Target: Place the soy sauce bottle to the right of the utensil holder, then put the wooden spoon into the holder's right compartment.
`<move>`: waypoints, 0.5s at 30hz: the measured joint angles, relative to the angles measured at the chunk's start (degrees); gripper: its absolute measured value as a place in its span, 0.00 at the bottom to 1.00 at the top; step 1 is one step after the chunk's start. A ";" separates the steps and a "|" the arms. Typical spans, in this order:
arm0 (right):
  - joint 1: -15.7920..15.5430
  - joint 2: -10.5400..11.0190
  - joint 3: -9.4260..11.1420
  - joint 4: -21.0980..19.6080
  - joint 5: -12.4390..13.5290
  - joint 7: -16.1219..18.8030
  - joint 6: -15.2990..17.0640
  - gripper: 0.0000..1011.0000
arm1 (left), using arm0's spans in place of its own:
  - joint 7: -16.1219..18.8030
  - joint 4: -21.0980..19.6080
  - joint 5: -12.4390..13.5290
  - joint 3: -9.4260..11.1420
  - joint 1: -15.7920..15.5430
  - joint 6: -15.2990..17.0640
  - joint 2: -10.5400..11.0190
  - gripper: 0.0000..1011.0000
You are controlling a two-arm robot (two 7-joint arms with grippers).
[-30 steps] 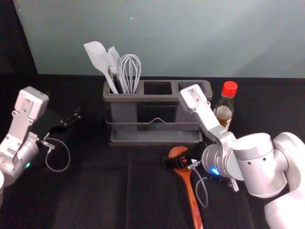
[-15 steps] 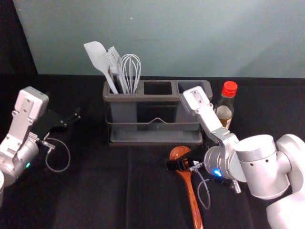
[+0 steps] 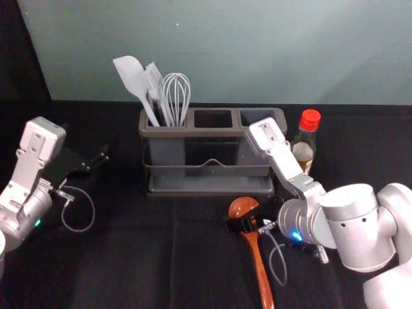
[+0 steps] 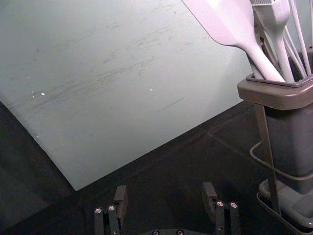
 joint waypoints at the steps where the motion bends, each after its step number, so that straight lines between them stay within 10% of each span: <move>1: -0.05 -0.04 0.03 -0.04 -0.07 0.07 0.02 0.99 | 0.00 0.00 0.00 0.00 0.00 0.01 0.00 0.99; 15: -0.69 -0.77 0.34 -0.52 -1.58 1.12 0.32 0.84 | 0.00 0.00 0.00 0.00 0.00 0.00 0.00 0.99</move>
